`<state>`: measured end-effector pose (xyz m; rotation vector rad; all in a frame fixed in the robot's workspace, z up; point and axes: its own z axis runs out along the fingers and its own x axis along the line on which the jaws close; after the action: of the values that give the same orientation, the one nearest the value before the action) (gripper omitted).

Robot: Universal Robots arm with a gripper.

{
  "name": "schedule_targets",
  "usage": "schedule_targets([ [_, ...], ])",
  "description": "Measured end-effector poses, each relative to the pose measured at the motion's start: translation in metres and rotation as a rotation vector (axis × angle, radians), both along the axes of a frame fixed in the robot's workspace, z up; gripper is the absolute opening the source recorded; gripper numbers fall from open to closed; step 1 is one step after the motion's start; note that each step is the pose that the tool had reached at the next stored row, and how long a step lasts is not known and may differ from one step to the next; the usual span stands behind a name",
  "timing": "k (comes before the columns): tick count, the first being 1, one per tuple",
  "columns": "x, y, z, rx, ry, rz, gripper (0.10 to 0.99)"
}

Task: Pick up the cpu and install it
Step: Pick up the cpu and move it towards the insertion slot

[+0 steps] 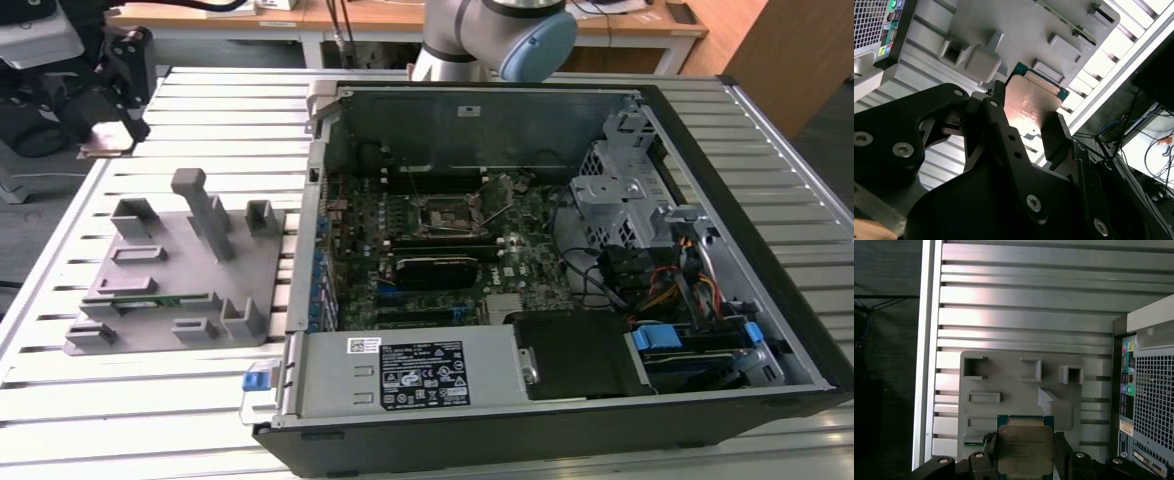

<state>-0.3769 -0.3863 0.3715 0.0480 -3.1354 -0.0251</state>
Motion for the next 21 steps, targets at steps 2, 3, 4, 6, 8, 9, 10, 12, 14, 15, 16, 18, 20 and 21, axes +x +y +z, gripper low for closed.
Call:
schedule_targets([
  [2, 0.0031, 0.0001, 0.0002, 0.0, 0.0001, 0.0, 0.533],
  [3, 0.0045, 0.0002, 0.0004, 0.0, 0.0001, 0.0, 0.533],
  [4, 0.0057, 0.0004, 0.0007, 0.0, 0.0001, 0.0, 0.533],
  [6, 0.0075, 0.0006, 0.002, 0.0, 0.0001, 0.0, 0.533],
  [8, 0.0095, 0.0008, 0.004, 0.0, 0.0002, 0.0, 0.533],
  [9, 0.0104, 0.0009, 0.0049, 0.0, 0.0001, 0.0, 0.533],
  [10, 0.0115, 0.001, 0.0057, 0.0, 0.0, 0.0, 0.533],
  [12, 0.014, 0.0012, 0.0069, 0.0, 0.0, 0.0, 0.533],
  [14, 0.0242, 0.0015, 0.0076, 0.0, 0.0001, 0.0, 0.533],
  [15, 0.026, 0.0015, 0.0076, 0.0, 0.0001, 0.0, 0.533],
  [16, 0.0276, 0.0015, 0.0076, 0.0, 0.0, 0.0, 0.533],
  [18, 0.0308, 0.0016, 0.0076, 0.0, 0.0001, 0.0, 0.533],
  [20, 0.0339, 0.0018, 0.0076, 0.0, 0.0001, 0.0, 0.533],
  [21, 0.0353, 0.0019, 0.0076, 0.0, 0.0001, 0.0, 0.533],
])
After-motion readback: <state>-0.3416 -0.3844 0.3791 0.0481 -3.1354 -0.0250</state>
